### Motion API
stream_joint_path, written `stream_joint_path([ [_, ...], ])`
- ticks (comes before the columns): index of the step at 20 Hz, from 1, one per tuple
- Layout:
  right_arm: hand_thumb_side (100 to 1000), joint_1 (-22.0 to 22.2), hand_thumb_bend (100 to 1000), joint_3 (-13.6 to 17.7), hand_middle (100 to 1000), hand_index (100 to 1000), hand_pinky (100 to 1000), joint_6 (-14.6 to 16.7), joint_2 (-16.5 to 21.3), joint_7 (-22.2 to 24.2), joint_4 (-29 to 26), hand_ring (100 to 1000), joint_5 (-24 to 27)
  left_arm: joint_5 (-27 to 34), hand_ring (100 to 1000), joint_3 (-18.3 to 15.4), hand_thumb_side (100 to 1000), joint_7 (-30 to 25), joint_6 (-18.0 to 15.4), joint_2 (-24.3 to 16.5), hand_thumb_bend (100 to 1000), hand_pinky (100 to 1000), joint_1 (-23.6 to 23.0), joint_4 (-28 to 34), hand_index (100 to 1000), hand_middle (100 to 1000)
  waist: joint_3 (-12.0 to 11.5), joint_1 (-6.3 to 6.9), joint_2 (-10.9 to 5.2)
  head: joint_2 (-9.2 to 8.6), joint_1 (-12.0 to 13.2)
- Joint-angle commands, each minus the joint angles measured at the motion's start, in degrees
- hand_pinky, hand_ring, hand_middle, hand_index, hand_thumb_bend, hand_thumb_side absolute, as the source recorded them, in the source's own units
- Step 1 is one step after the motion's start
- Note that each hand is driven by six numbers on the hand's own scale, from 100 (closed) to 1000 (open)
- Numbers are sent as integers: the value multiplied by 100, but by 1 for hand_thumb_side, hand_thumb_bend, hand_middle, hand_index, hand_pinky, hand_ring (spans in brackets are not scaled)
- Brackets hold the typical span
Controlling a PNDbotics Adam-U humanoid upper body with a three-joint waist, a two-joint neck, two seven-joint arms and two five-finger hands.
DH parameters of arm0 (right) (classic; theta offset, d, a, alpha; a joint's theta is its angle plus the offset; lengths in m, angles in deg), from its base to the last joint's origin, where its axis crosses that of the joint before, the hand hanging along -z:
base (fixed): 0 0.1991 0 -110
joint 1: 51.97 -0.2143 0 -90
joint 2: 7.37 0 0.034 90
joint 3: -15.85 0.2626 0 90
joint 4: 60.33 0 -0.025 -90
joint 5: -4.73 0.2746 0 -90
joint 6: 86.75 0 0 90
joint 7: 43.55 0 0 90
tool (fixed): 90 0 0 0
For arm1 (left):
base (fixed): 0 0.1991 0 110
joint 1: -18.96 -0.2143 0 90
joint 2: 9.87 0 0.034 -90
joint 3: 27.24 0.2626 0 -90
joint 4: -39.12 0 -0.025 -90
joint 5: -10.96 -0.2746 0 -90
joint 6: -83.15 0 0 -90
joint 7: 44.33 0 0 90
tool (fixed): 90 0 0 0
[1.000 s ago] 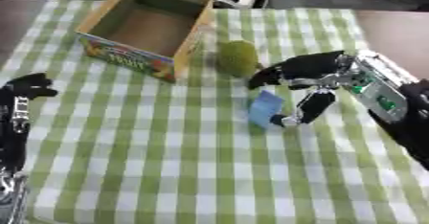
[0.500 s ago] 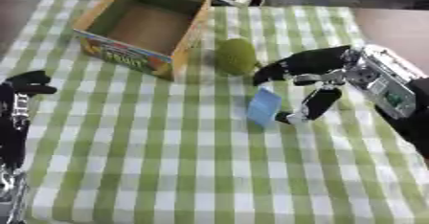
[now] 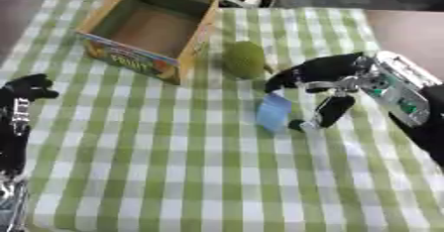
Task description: Pick up objects on the table and place them in the box.
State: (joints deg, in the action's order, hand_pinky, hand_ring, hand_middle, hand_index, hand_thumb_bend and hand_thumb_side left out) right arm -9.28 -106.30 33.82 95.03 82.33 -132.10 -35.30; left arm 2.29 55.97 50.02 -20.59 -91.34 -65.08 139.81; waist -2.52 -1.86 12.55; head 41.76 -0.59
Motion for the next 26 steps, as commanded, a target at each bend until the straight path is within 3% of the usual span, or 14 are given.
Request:
stream_joint_path([
  [1,557,-92,265,59,945,1000,848,642,57,547,48,938,-120,-19,607,-9,862,21,3,-110,100,819,27,72,739,619,-9,22,-81,-84,-15],
  [15,532,-158,231,50,934,1000,843,742,-171,399,190,932,-337,-7,605,7,859,15,1,-101,100,817,38,77,739,618,-32,48,-69,188,-68],
  [26,528,-216,246,77,945,1000,843,738,-245,267,152,931,-413,-10,604,4,859,20,5,-91,100,816,40,75,738,617,-48,36,-62,235,-76],
])
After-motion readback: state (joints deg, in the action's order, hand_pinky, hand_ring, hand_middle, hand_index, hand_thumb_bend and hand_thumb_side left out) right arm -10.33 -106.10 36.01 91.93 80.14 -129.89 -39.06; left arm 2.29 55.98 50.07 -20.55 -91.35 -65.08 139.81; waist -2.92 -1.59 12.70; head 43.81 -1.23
